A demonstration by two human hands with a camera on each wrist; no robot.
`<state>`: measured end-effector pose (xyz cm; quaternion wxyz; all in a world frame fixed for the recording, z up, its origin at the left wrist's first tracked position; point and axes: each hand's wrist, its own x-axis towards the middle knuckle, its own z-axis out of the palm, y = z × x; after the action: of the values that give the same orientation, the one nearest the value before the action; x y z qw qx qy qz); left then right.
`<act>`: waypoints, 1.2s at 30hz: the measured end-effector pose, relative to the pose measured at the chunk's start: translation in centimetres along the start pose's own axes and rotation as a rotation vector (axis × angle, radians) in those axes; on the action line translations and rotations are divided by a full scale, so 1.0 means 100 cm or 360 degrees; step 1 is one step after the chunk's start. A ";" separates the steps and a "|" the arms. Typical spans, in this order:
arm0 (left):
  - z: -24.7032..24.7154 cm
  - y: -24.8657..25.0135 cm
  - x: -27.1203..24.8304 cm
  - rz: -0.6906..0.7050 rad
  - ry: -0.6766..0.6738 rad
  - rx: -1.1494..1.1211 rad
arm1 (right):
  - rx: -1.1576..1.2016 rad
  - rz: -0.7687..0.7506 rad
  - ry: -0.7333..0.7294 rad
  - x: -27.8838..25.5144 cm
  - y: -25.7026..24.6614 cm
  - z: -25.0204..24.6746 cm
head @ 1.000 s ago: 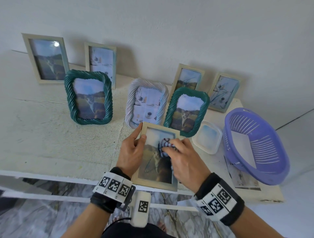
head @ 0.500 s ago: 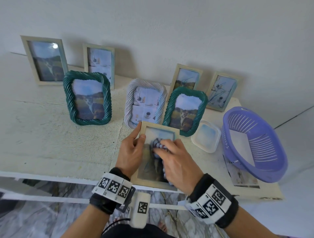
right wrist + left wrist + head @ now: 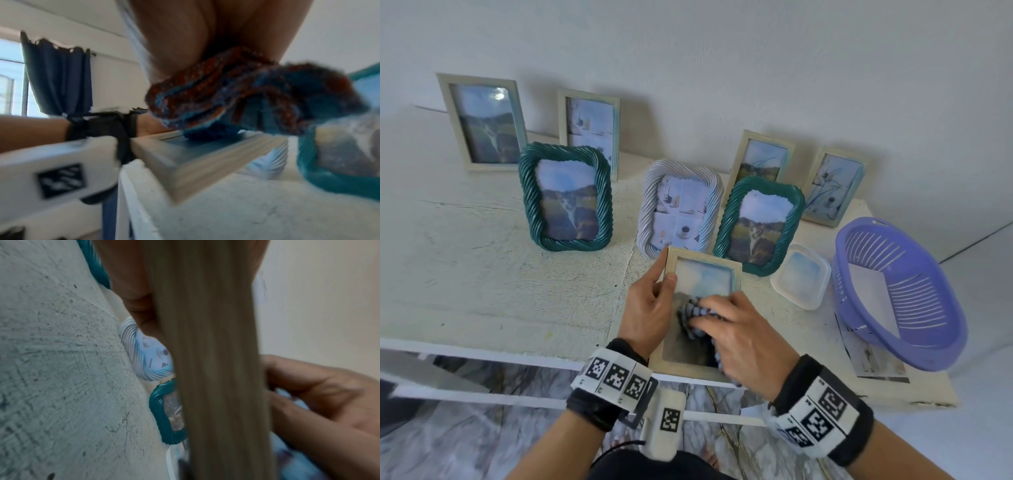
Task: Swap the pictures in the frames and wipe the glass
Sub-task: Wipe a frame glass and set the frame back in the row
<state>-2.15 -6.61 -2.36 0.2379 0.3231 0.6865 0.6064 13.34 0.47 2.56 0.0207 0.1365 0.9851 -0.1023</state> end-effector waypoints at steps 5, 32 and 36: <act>0.006 0.002 -0.002 0.0000 0.0005 -0.0020 | -0.0200 0.0164 0.0075 0.014 0.011 -0.009; 0.006 0.006 0.003 -0.0075 0.0052 -0.0036 | 0.0083 -0.0193 0.0299 -0.011 -0.023 -0.014; 0.005 0.004 -0.004 -0.0131 0.0058 -0.0093 | 0.0026 -0.0214 0.0170 -0.016 -0.004 -0.018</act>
<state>-1.45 -6.55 -2.11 0.2594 0.2765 0.6854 0.6216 14.78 0.08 4.52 -0.0398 0.0756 0.9909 -0.1041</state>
